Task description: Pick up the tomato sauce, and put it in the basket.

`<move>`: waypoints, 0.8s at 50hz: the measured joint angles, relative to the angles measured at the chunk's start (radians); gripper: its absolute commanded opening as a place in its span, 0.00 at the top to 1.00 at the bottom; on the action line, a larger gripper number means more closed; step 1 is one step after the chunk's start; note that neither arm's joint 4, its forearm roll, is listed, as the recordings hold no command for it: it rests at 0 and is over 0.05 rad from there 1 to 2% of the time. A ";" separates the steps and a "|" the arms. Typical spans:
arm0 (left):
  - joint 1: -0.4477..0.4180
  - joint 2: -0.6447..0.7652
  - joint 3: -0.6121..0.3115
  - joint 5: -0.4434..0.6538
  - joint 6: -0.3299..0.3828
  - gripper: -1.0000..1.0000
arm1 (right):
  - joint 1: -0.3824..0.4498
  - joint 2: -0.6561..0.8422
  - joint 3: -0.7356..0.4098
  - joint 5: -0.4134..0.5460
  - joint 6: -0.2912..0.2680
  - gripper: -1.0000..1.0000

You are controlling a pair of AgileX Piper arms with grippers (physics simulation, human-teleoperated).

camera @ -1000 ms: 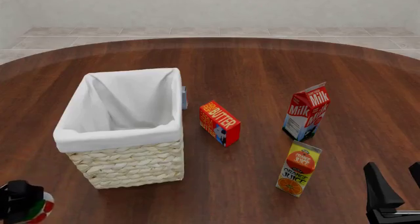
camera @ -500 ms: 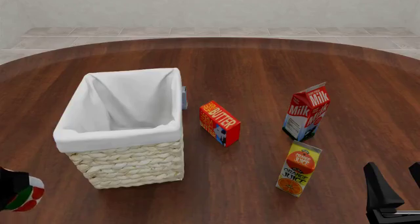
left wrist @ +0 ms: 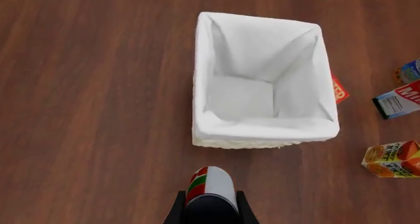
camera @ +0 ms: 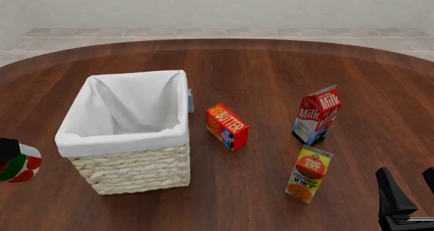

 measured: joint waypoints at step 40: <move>-0.108 0.161 -0.272 0.000 -0.102 1.00 | 0.000 0.000 0.000 0.000 0.000 0.00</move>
